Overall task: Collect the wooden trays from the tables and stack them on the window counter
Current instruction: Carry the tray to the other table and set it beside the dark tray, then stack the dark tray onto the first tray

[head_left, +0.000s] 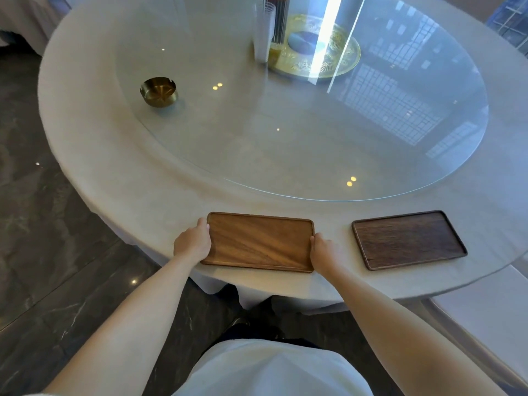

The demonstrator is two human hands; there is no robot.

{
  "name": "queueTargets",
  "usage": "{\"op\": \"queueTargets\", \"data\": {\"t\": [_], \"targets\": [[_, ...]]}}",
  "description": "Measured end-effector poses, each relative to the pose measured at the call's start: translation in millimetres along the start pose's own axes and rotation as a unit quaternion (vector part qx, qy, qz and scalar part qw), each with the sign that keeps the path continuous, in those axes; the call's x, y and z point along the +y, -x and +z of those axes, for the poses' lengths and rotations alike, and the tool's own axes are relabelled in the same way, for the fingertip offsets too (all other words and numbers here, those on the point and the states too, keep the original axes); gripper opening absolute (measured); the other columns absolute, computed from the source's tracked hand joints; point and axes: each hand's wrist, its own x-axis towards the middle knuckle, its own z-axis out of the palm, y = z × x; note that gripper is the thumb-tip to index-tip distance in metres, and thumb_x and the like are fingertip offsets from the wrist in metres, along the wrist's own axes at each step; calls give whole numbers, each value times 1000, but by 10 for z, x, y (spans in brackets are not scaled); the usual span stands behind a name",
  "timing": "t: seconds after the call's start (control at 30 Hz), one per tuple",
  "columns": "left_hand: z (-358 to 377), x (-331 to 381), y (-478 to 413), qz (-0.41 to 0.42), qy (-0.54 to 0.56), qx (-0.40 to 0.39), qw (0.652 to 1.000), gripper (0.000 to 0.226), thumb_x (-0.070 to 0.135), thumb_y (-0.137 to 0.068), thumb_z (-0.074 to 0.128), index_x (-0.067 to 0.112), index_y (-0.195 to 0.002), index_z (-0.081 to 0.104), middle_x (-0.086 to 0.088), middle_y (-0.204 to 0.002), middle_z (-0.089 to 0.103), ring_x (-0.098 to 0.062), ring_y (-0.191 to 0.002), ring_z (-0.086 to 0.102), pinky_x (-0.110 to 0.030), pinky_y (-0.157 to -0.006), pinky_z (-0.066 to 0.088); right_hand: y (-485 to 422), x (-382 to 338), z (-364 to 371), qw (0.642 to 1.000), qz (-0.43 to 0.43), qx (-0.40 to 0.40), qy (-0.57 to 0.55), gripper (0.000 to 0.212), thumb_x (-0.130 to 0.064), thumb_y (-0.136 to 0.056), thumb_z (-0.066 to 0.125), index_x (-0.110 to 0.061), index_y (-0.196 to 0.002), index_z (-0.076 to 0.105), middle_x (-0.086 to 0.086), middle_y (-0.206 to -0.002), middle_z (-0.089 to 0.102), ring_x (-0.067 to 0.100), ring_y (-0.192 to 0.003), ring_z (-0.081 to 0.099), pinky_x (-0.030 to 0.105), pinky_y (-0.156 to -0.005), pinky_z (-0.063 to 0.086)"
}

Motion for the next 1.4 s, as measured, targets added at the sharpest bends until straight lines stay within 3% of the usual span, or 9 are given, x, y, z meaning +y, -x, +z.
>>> {"op": "queueTargets", "data": {"t": [0.07,0.2,0.3,0.47,0.6,0.77,1.03,1.2,1.4], "targets": [[-3,-16,-14,5,-1,-2,1000,37,27,-102,17,5,-117,42,-17,-104,63,-29,-81,54,-37,-68,41,-11,-5,-4,1000,3,0,-2,37,-28,-101,21,-5,-102,49,20,-102,65,39,-95,61,42,-77,46],[-38,-63,-43,17,-3,15,1000,38,31,-102,18,5,-117,43,-17,-105,63,-33,-89,61,-37,-71,44,23,18,-29,999,9,20,-25,21,-23,-99,23,-11,-87,34,5,-65,44,35,-76,53,34,-57,36],[-135,-46,-96,26,10,63,998,39,30,-101,19,1,-113,42,-21,-100,65,-35,-80,58,-39,-70,45,97,61,-115,997,20,49,-49,29,-33,-100,24,-8,-96,39,11,-73,51,34,-74,55,39,-64,43],[-291,300,-150,67,33,97,993,32,30,-101,22,3,-99,39,-25,-101,66,-42,-91,62,-37,-67,39,145,255,-282,995,24,91,-35,39,-36,-100,24,-6,-121,38,18,-99,66,38,-92,63,37,-70,43],[-250,844,-73,97,39,79,991,35,31,-100,24,3,-106,43,-23,-104,66,-41,-95,61,-38,-70,41,88,543,-506,993,38,98,-45,33,-29,-100,24,-6,-118,37,16,-118,59,39,-103,59,38,-73,37],[-51,1616,119,141,43,51,988,22,30,-101,25,12,-93,34,-23,-104,66,-39,-95,62,-38,-71,42,-43,1131,-844,989,47,127,-58,41,-35,-100,24,-3,-123,37,18,-126,55,41,-111,56,42,-81,42],[498,2857,405,101,59,8,993,23,35,-99,28,14,-93,35,-23,-110,65,-40,-105,60,-40,-82,45,-318,2319,-1319,987,57,133,-70,45,-38,-99,24,-4,-125,38,17,-130,51,37,-112,56,44,-85,44],[791,3195,488,39,79,5,996,30,38,-99,26,10,-94,37,-22,-108,65,-39,-101,60,-40,-83,45,-436,2826,-1419,988,67,119,-77,44,-37,-99,24,-3,-123,40,18,-130,50,38,-112,56,43,-85,44],[896,3317,516,-24,21,23,999,47,39,-99,23,5,-123,44,-22,-118,62,-38,-109,58,-39,-87,45,-486,2939,-1354,991,49,98,-71,43,-36,-100,23,-2,-115,44,19,-123,55,38,-109,57,42,-82,45]]}}
